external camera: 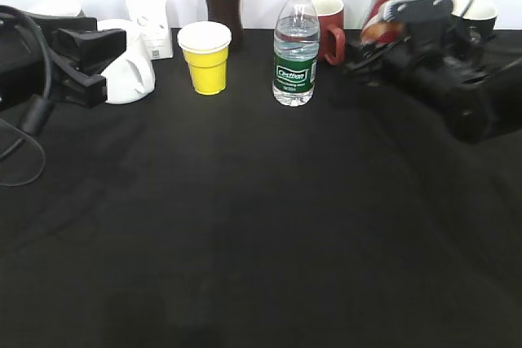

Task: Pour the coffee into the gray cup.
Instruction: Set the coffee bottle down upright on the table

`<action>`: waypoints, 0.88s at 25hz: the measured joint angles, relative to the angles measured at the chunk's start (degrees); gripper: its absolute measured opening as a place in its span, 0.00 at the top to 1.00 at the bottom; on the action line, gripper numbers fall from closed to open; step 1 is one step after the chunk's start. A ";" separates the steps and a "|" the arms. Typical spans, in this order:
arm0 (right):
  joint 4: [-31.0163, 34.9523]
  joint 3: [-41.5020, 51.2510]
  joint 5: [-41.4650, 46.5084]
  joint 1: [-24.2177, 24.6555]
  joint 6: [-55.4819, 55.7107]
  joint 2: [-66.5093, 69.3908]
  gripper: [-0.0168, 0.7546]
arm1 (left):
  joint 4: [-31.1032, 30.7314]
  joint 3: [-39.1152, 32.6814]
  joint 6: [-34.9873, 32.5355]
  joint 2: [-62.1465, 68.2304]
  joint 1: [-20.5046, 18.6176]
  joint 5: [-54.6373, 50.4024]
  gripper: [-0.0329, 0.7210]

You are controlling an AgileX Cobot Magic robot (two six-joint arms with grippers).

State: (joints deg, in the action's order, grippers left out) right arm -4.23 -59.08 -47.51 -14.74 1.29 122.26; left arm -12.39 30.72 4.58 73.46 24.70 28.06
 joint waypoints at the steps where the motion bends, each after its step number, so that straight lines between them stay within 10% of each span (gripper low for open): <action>1: 0.61 -0.50 -0.38 -0.06 0.06 1.27 0.29 | 0.00 0.00 0.00 0.00 0.00 0.00 0.54; 15: 1.10 3.04 7.62 -0.06 1.51 -2.88 0.21 | 0.00 0.00 0.18 0.00 0.04 0.00 0.54; 22: 1.38 4.20 54.27 -0.06 2.79 -23.46 0.21 | 1.26 0.00 0.18 0.00 0.04 -22.07 0.54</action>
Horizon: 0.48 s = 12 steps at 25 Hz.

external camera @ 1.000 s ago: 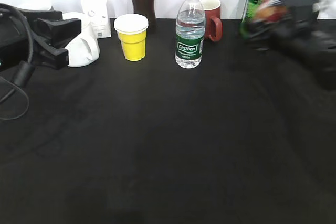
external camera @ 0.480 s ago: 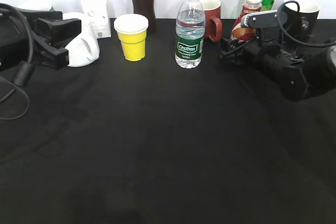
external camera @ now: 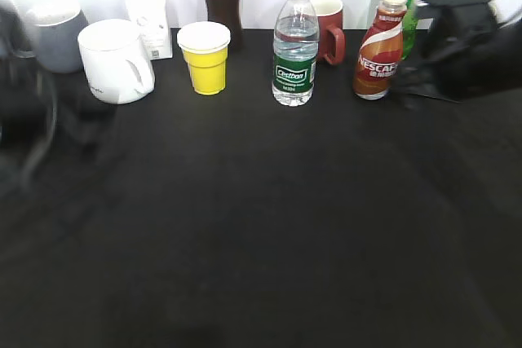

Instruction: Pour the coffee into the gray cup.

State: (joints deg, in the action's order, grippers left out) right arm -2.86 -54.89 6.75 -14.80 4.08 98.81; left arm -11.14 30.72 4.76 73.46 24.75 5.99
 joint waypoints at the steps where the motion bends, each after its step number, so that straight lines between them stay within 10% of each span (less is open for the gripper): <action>1: 0.69 0.00 6.50 0.00 0.00 -2.53 0.21 | 1.61 0.63 0.00 0.00 0.00 -8.95 0.54; 12: 4.13 -2.14 45.85 0.00 -0.26 -19.23 0.21 | 10.51 31.11 0.08 -1.88 0.07 -74.93 0.54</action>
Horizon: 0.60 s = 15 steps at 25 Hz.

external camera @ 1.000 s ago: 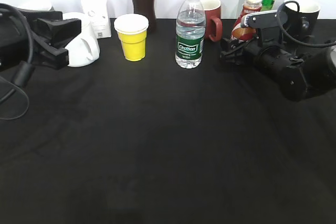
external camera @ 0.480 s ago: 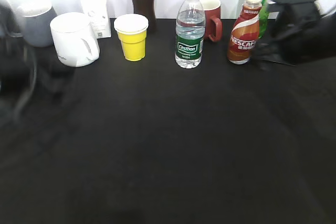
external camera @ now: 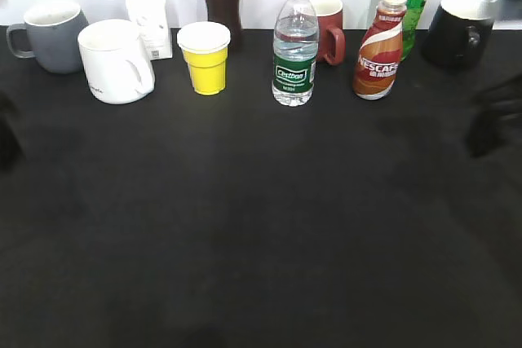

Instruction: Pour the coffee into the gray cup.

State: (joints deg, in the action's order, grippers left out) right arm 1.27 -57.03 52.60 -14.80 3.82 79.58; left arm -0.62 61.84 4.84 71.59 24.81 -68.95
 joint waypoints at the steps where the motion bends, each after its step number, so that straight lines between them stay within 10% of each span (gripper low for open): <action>1: 0.00 0.00 2.57 0.00 0.00 -3.45 0.21 | 0.17 0.28 -0.01 -2.53 0.00 -0.24 0.54; 7: -0.06 -0.28 11.63 0.00 0.00 -25.90 0.21 | 0.24 -2.98 0.13 -28.43 0.00 -0.67 0.54; 15: -1.27 13.37 14.53 0.00 0.00 -51.73 0.21 | -0.92 -28.51 0.15 -56.82 0.00 -1.21 0.53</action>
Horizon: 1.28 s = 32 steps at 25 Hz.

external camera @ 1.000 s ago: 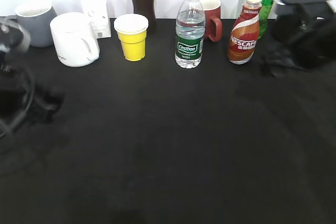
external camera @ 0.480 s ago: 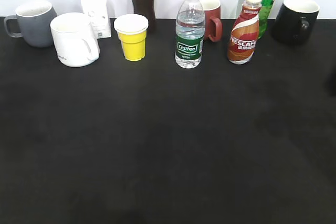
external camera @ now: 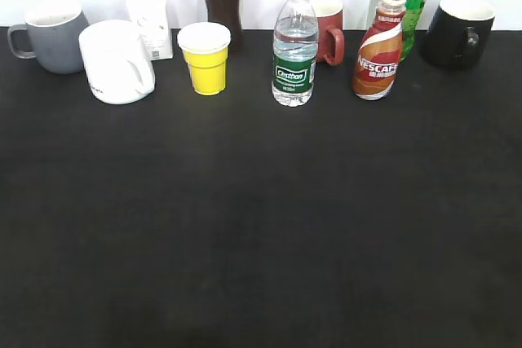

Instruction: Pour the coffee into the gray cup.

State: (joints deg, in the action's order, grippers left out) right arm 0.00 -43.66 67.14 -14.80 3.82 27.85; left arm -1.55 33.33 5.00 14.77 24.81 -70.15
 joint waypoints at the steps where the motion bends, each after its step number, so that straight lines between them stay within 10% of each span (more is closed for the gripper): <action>1: 0.00 2.69 0.00 0.00 0.00 -2.28 0.21 | 0.00 -0.40 0.00 -1.98 0.00 -0.08 0.52; 6: -0.56 12.43 -0.19 0.00 0.00 -8.85 0.21 | 0.00 -0.52 0.00 -3.33 0.00 1.97 0.33; 15: -0.56 14.79 -6.62 0.00 0.00 -9.39 0.21 | 1.06 -3.31 0.00 -3.28 0.07 8.99 0.29; 20: -0.62 14.79 -6.72 0.00 0.16 -9.39 0.10 | 1.06 -3.31 0.00 -3.28 0.09 8.99 0.05; 25: -0.67 14.79 -6.83 0.00 0.18 -9.39 0.18 | 1.10 -3.31 0.00 -3.28 0.09 8.99 0.10; 32: -0.67 14.79 -7.06 0.00 0.23 -9.39 0.39 | 1.10 -3.31 0.00 -3.28 0.09 8.99 0.46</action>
State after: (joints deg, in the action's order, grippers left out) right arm -0.67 -28.87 60.08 -14.80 4.05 18.46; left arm -0.45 30.02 5.00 11.49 24.90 -61.17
